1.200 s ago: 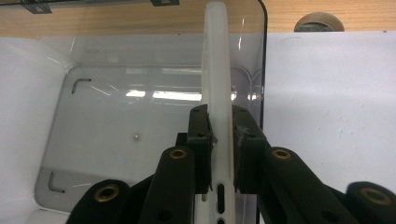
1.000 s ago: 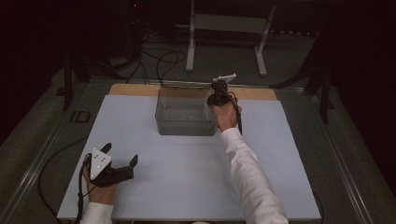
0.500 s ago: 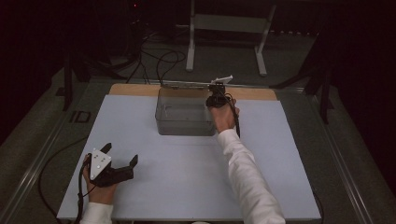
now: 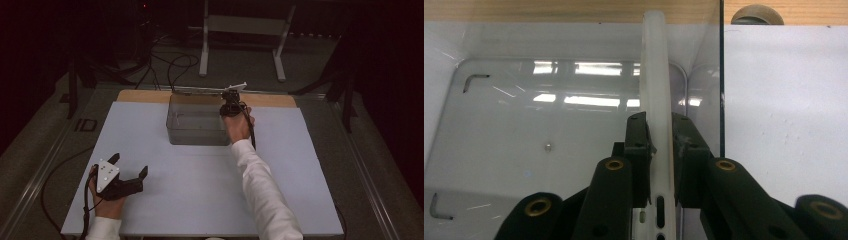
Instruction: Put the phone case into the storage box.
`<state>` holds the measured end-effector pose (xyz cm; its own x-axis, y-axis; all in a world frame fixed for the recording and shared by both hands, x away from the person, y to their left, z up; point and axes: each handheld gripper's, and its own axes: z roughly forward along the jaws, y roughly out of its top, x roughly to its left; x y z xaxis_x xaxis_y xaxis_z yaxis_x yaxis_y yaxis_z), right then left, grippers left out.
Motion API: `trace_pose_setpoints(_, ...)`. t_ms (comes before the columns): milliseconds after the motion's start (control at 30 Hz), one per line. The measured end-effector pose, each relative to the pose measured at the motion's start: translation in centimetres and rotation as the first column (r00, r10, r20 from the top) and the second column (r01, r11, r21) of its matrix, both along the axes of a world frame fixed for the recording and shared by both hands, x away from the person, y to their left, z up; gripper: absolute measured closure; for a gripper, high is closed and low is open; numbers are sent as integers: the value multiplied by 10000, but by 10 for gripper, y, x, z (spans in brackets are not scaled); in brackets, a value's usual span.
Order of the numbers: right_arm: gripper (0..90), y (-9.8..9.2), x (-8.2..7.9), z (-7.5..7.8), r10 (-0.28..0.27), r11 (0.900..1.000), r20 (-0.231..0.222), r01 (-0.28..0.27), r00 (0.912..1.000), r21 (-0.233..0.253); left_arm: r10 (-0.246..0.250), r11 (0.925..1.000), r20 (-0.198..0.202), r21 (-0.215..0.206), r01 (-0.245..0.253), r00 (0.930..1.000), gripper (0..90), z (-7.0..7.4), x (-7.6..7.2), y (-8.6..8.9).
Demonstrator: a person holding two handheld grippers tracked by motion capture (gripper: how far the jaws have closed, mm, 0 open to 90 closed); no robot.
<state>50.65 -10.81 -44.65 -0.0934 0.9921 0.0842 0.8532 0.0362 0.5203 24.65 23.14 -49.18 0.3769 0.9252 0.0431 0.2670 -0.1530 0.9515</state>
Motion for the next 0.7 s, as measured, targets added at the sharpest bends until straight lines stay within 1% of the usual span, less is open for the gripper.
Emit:
trace_pose_setpoints(167,800,2,0,0,49,9996,59,-48,10000,-275,-5,10000,-4,14,5,10000,5,0,0,0)
trace_pose_setpoints(367,790,3,0,-1,36,9997,57,-35,10000,-234,-11,10000,-16,16,11,10000,6,0,0,-1)
trace_pose_setpoints(467,766,3,-1,0,20,9999,88,-19,10000,-152,-16,10000,-1,22,16,10000,5,0,0,-1)
trace_pose_setpoints(600,736,4,-1,0,121,9998,103,-119,9999,-186,-20,10000,-6,18,20,10000,5,0,0,0)
trace_pose_setpoints(700,707,7,-3,1,408,9980,256,-395,9988,-493,-18,10000,-4,21,18,10000,5,0,0,0)
